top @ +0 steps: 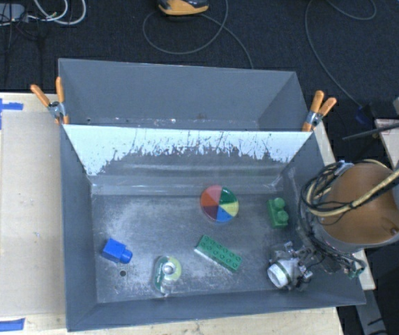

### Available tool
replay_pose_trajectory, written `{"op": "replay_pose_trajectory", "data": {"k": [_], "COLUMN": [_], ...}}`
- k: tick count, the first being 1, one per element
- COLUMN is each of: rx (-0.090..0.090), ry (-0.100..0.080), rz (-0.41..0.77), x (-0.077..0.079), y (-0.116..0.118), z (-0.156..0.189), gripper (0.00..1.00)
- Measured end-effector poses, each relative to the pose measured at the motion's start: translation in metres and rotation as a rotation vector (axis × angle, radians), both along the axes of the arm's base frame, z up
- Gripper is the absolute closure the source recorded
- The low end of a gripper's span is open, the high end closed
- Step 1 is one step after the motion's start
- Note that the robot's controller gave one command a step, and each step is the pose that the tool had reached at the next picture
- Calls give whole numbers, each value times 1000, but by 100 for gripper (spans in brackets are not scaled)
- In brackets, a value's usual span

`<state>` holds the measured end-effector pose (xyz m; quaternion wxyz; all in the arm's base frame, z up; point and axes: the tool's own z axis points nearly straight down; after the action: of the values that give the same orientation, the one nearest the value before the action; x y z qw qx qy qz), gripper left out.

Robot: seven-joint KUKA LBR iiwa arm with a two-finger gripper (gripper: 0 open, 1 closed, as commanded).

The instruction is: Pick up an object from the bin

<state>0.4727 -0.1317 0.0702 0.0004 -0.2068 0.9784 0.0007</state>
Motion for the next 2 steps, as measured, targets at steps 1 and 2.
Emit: {"op": "replay_pose_trajectory", "data": {"k": [1,2], "rx": [2,4], "ry": [5,11], "rz": [0,-1], "x": [-1,-3], "y": [1,1], "z": [4,25], "gripper": [100,100]}}
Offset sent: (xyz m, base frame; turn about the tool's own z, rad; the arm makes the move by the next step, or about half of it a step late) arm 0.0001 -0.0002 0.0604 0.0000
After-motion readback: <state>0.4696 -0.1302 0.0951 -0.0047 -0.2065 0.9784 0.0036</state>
